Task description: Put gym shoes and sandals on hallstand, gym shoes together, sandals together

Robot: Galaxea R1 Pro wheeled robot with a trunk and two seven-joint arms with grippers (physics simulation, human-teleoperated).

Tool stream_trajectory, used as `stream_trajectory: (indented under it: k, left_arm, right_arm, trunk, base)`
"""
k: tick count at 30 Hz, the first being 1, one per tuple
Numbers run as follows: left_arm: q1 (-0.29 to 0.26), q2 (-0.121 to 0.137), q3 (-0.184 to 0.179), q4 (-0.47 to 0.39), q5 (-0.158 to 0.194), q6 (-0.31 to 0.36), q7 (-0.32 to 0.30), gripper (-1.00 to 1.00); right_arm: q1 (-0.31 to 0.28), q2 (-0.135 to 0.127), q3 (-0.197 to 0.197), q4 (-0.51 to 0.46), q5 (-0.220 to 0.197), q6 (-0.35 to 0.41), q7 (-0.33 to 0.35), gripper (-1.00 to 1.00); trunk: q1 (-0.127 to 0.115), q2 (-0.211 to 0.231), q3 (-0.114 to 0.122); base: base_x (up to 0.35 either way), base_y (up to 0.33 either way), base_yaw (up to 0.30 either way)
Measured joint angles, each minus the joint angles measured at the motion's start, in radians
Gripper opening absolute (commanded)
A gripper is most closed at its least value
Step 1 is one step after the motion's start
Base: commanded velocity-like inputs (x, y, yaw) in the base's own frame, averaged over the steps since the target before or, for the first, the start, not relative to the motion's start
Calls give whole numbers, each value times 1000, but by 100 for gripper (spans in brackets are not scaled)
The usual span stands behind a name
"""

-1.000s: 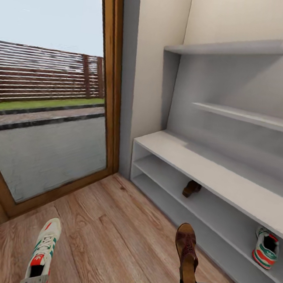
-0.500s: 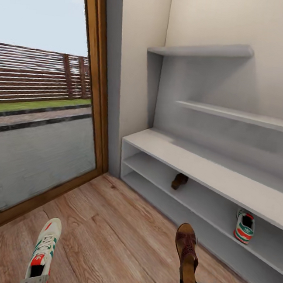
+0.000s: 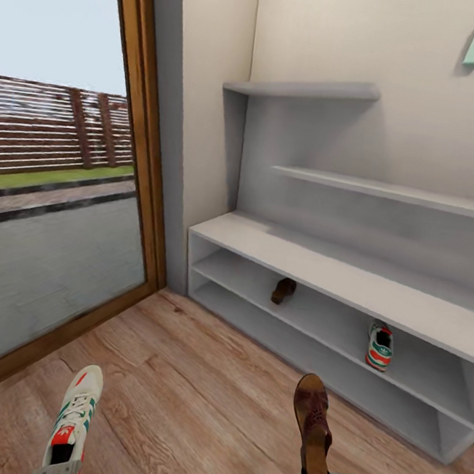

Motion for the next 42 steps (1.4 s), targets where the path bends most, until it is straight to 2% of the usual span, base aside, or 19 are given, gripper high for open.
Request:
stream_trajectory:
  k: [9, 19, 42]
  left_arm:
    - [0, 0, 0, 0, 0, 0, 0, -100]
    - [0, 0, 0, 0, 1, 0, 1, -100]
    - [0, 0, 0, 0, 1, 0, 0, -100]
  right_arm:
    - [0, 0, -1, 0, 0, 0, 0, -100]
    - [0, 0, 0, 0, 0, 0, 0, -100]
    - [0, 0, 0, -1, 0, 0, 0, -100]
  trunk:
    - [0, 0, 6]
    - [0, 0, 13]
    - [0, 0, 29]
  base:
    - [-52, 49, -232]
    - [-172, 169, -232]
    - [-6, 6, -232]
